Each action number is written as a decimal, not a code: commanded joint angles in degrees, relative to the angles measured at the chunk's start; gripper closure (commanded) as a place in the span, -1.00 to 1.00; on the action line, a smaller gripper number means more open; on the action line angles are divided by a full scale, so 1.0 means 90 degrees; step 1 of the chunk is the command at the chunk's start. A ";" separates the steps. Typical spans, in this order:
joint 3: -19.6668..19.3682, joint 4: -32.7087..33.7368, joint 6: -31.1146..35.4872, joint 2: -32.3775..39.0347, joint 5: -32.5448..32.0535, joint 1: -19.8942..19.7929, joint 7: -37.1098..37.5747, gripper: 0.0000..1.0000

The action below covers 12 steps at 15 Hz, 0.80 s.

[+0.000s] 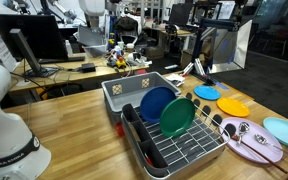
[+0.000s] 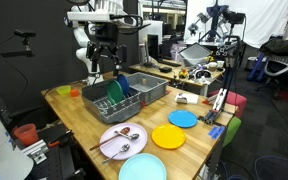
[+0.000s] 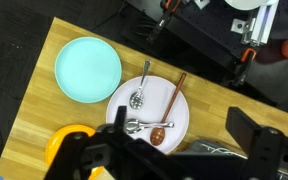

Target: Pick the small silver spoon on the white plate and put it on the yellow plate

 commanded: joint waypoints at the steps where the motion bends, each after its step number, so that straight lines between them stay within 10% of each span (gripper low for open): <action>1: -0.0002 -0.0385 0.0591 -0.0050 -0.0074 -0.0045 -0.0027 -1.00; 12: -0.0277 -0.1722 0.1946 0.0267 -0.0184 -0.0143 -0.0833 -1.00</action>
